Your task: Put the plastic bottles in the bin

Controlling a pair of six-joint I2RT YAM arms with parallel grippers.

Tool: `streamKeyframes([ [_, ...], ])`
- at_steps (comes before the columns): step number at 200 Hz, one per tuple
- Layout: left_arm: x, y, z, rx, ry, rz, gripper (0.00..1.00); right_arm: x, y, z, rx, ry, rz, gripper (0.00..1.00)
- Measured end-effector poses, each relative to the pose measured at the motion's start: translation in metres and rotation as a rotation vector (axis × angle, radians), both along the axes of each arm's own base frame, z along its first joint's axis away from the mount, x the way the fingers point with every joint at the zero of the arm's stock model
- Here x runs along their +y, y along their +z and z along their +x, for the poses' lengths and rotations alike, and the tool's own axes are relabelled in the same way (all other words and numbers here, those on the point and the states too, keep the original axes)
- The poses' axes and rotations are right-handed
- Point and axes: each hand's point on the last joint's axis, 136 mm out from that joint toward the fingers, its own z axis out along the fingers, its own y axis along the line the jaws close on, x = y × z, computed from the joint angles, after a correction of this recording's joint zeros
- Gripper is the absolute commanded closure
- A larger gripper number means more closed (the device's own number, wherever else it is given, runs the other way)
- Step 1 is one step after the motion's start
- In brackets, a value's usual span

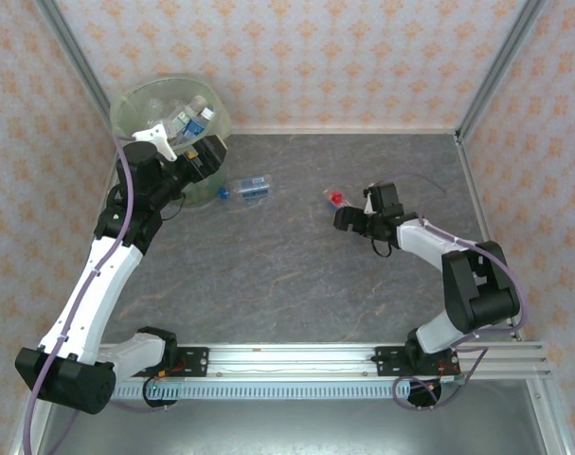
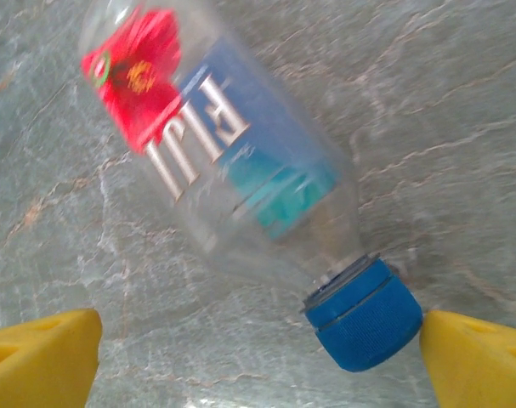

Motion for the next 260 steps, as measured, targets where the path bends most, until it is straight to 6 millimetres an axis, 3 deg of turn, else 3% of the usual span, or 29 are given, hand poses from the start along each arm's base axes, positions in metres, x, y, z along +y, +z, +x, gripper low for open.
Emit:
streamKeyframes([
  [34,0.000,0.000,0.000,0.000,0.000,0.000,0.01,0.014,-0.010,-0.003,0.014,0.057,-0.022,0.21],
  [64,0.000,0.000,0.000,0.001,0.000,0.000,0.01,0.014,-0.021,0.004,0.029,0.053,-0.060,0.24],
  [84,0.000,0.000,0.000,0.002,0.000,0.000,0.01,0.010,-0.022,0.009,0.021,0.038,-0.082,0.29],
  [134,0.000,-0.002,-0.001,0.010,0.000,0.001,0.01,0.008,-0.025,0.020,0.010,0.018,-0.108,0.58],
  [175,0.000,-0.001,-0.001,0.014,0.003,-0.012,0.01,0.008,-0.021,0.023,-0.019,0.014,-0.125,0.67],
  [216,-0.001,0.004,-0.001,0.025,0.009,-0.073,0.01,0.013,0.009,0.018,-0.102,0.024,-0.128,0.69],
  [260,-0.018,0.002,0.004,0.055,-0.031,-0.206,0.04,0.029,0.071,0.007,-0.250,0.059,-0.099,0.70],
])
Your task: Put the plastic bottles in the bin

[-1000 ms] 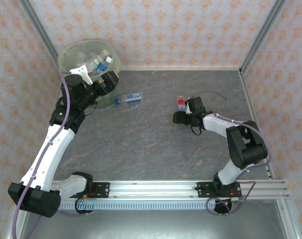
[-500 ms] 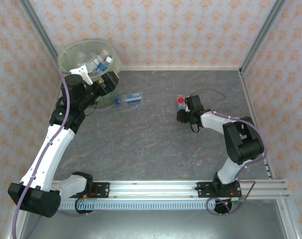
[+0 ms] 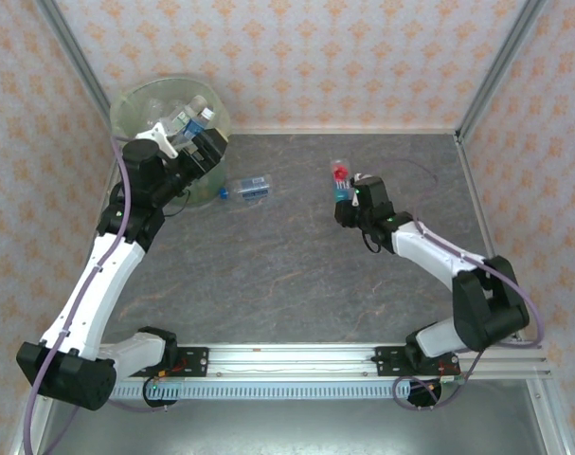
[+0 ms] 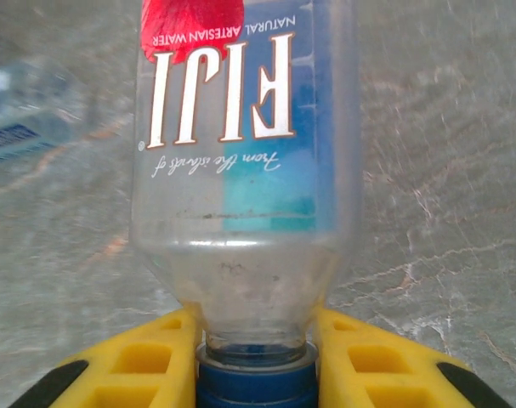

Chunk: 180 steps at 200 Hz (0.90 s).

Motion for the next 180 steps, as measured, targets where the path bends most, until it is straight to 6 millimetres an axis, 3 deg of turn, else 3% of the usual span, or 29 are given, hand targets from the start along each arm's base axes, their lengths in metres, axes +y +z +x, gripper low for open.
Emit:
streamKeyframes([
  [24,-0.020,-0.010,0.006,0.034,-0.049,-0.039,0.01,0.017,0.032,-0.010,-0.058,0.049,0.020,0.70],
  [70,-0.067,-0.035,0.016,0.100,-0.159,-0.070,0.01,0.069,0.107,-0.018,-0.167,0.171,0.086,0.70],
  [96,-0.095,-0.044,0.019,0.130,-0.234,-0.083,0.02,0.093,0.138,-0.028,-0.211,0.236,0.127,0.70],
  [124,-0.114,-0.049,0.020,0.144,-0.294,-0.092,0.12,0.105,0.147,-0.036,-0.222,0.274,0.134,0.70],
  [180,-0.127,-0.051,0.018,0.148,-0.372,-0.112,0.17,0.114,0.140,-0.049,-0.191,0.322,0.117,0.70],
])
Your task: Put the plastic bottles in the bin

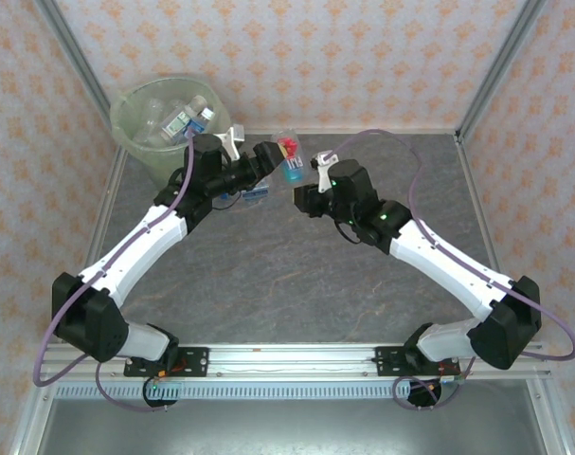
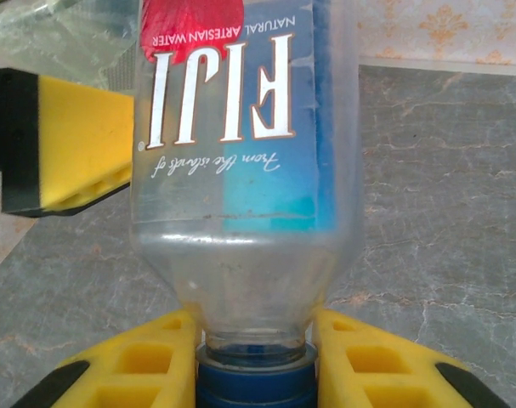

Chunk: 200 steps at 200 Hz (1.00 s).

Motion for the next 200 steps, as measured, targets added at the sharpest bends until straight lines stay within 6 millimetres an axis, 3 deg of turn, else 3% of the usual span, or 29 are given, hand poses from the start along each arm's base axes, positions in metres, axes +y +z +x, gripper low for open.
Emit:
streamKeyframes([
  [52,-0.009,-0.012,0.004,0.026,-0.046,0.002,0.23,0.007,0.005,-0.005,-0.007,0.028,0.001,0.69],
  [99,-0.013,-0.007,0.002,0.009,-0.070,-0.013,0.43,0.007,0.006,-0.005,-0.008,0.029,0.002,0.69],
  [133,-0.014,-0.004,0.002,-0.002,-0.079,-0.018,0.43,0.007,0.007,-0.005,-0.010,0.029,0.003,0.64],
  [145,-0.014,-0.004,0.002,-0.004,-0.080,-0.019,0.44,0.007,0.007,-0.005,-0.010,0.028,0.003,0.55],
  [181,-0.014,-0.001,0.002,-0.011,-0.079,-0.025,0.45,0.006,0.007,-0.003,-0.013,0.017,0.001,0.01],
  [200,-0.014,0.001,0.003,-0.016,-0.075,-0.026,0.45,0.003,0.008,-0.001,-0.021,-0.005,-0.006,0.00],
])
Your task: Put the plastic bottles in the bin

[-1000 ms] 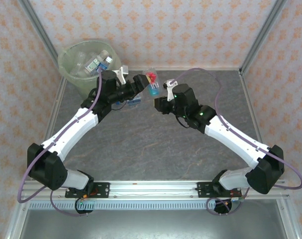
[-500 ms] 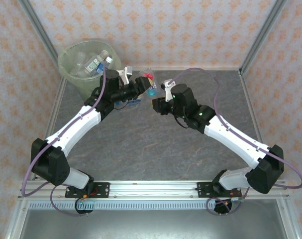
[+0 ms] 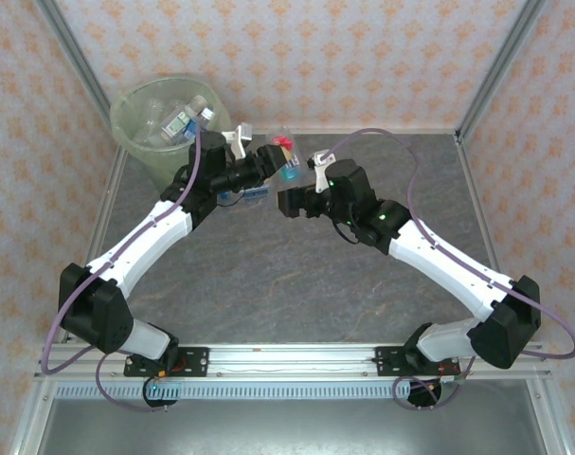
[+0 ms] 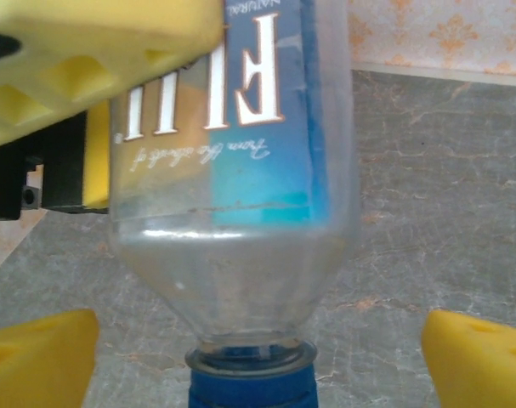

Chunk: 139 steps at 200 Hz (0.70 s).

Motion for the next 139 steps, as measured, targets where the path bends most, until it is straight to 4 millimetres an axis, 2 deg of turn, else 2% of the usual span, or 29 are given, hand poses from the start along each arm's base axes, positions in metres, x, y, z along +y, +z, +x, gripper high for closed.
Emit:
streamKeyframes([
  [38,0.007,0.019,0.007,-0.031,0.041,-0.018,0.48,-0.014,0.015,-0.001,-0.041,-0.057,0.013,0.00],
  [58,0.026,0.031,0.015,-0.041,0.101,-0.038,0.51,-0.026,0.032,-0.005,-0.085,-0.092,0.043,0.00],
  [95,0.080,0.058,0.039,-0.069,0.252,-0.076,0.51,-0.044,0.046,-0.011,-0.138,-0.143,0.072,0.00],
  [139,0.153,0.112,0.058,-0.164,0.437,-0.118,0.49,-0.050,0.043,-0.013,-0.138,-0.163,0.075,0.00],
])
